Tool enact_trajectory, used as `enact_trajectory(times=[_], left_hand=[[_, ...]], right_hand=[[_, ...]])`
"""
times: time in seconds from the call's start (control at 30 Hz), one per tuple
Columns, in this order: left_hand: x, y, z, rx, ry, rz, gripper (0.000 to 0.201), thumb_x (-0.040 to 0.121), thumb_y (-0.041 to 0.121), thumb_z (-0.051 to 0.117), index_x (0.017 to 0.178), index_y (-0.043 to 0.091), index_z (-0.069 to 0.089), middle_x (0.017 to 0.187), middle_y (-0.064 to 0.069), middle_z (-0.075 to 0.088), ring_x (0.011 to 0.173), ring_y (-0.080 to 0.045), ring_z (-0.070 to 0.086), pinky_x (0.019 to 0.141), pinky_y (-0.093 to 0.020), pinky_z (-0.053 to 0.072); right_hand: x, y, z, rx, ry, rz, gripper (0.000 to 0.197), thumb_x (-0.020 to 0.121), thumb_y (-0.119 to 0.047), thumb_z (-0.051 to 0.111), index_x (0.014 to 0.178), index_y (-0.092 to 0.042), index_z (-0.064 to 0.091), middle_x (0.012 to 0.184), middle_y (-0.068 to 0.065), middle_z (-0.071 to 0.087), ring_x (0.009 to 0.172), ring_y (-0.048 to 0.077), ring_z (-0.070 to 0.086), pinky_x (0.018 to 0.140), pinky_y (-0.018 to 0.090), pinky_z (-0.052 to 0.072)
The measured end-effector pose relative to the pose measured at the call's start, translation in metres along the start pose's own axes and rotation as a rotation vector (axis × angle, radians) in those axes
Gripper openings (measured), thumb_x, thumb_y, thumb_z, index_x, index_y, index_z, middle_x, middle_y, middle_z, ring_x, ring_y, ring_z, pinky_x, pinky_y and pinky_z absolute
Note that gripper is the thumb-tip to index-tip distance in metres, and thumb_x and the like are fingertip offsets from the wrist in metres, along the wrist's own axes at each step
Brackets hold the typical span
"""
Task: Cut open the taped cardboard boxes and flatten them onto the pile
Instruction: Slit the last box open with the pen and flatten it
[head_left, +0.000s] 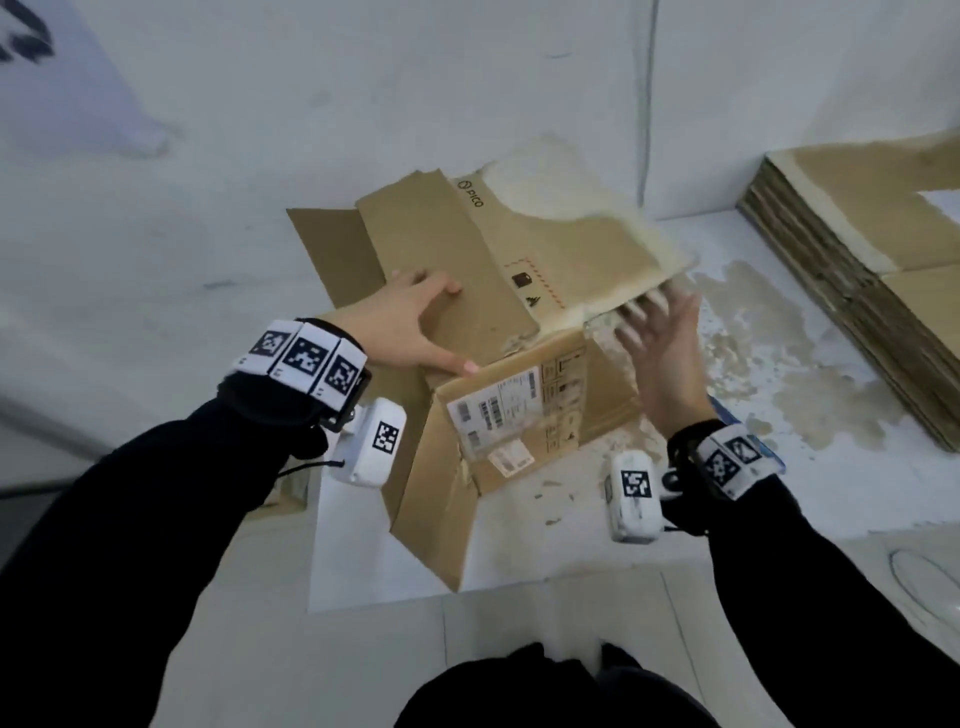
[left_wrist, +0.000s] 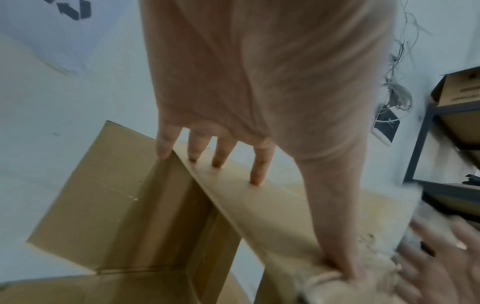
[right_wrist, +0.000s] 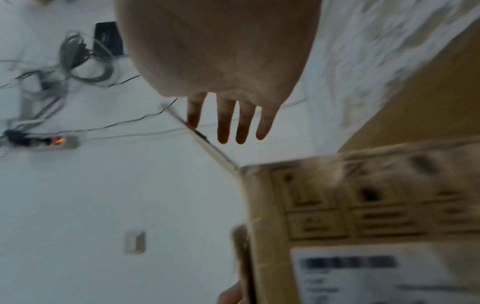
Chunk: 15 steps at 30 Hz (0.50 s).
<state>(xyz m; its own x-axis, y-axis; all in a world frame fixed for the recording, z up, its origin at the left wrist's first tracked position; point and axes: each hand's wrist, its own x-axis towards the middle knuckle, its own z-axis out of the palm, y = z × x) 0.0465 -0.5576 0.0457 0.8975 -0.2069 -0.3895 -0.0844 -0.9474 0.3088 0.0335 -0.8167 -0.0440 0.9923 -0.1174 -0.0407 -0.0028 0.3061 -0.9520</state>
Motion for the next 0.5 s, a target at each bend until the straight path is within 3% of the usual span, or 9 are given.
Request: enact_trajectory(times=[0.1,0.17,0.23,0.27,0.33,0.37,0.43,0.5], left_hand=[[-0.018,-0.001,0.005,-0.054,0.009,-0.027,0.109,0.054,0.076,0.064,0.146,0.040,0.019,0.160,-0.001,0.008,0.145,-0.023,0.016,0.117,-0.046,0.022],[-0.032,0.005,-0.002,0.026,0.044,-0.086,0.097,0.065,0.072,0.066,0.146,0.037,0.026,0.155,-0.003,0.026,0.139,-0.023,0.030,0.114,-0.045,0.028],[-0.052,0.018,-0.017,0.238,0.218,-0.208,0.053,0.085,0.051,0.059,0.130,0.026,0.048,0.131,-0.003,0.053,0.122,-0.024,0.047,0.111,-0.046,0.029],[-0.062,0.028,-0.024,0.322,0.360,-0.266,0.037,0.089,0.041,0.051,0.120,0.020,0.054,0.118,-0.004,0.058,0.114,-0.027,0.052,0.111,-0.047,0.025],[-0.070,0.056,-0.023,0.362,0.653,-0.245,0.036,0.089,0.031,0.039,0.116,0.014,0.054,0.111,-0.007,0.059,0.108,-0.031,0.054,0.108,-0.047,0.024],[-0.066,0.074,-0.017,0.344,0.715,-0.176,0.042,0.089,0.032,0.033,0.121,0.014,0.053,0.117,-0.009,0.058,0.112,-0.031,0.052,0.106,-0.046,0.026],[-0.048,0.107,0.009,0.308,0.591,-0.067,0.049,0.094,0.034,0.025,0.135,0.016,0.047,0.142,-0.011,0.043,0.136,-0.029,0.032,0.110,-0.048,0.022],[-0.030,0.124,0.039,0.261,0.463,-0.139,0.045,0.101,0.034,0.025,0.139,0.019,0.043,0.154,-0.010,0.025,0.147,-0.028,0.007,0.116,-0.047,0.014]], right_hand=[[0.012,-0.030,0.035,-0.168,-0.171,-0.211,0.022,0.103,-0.028,0.032,0.109,-0.029,0.053,0.111,-0.007,0.065,0.104,0.004,0.062,0.083,0.021,0.051],[0.019,-0.038,0.053,-0.452,-0.383,-0.277,0.014,0.096,-0.028,0.049,0.108,-0.027,0.057,0.110,-0.012,0.061,0.106,0.001,0.056,0.086,0.020,0.044],[0.030,-0.039,0.060,-0.665,-0.549,-0.211,0.043,0.089,-0.038,0.060,0.129,-0.028,0.046,0.133,-0.010,0.047,0.120,0.003,0.042,0.097,0.024,0.035],[0.036,-0.043,0.062,-0.704,-0.580,-0.131,0.061,0.086,-0.041,0.063,0.138,-0.027,0.035,0.140,-0.009,0.038,0.124,0.004,0.036,0.098,0.024,0.031],[0.051,-0.047,0.060,-0.715,-0.624,0.033,0.090,0.080,-0.045,0.068,0.148,-0.025,0.012,0.149,-0.002,0.026,0.132,0.012,0.032,0.097,0.023,0.028],[0.059,-0.047,0.058,-0.713,-0.672,0.098,0.098,0.079,-0.045,0.068,0.149,-0.026,0.002,0.151,0.003,0.025,0.133,0.016,0.034,0.097,0.022,0.031],[0.068,-0.042,0.052,-0.635,-0.791,0.195,0.100,0.083,-0.040,0.064,0.149,-0.026,-0.009,0.144,0.006,0.037,0.119,0.015,0.051,0.088,0.017,0.042],[0.074,-0.028,0.044,-0.571,-0.786,0.172,0.083,0.090,-0.030,0.058,0.150,-0.021,0.002,0.129,0.001,0.048,0.106,0.010,0.056,0.081,0.017,0.047]])
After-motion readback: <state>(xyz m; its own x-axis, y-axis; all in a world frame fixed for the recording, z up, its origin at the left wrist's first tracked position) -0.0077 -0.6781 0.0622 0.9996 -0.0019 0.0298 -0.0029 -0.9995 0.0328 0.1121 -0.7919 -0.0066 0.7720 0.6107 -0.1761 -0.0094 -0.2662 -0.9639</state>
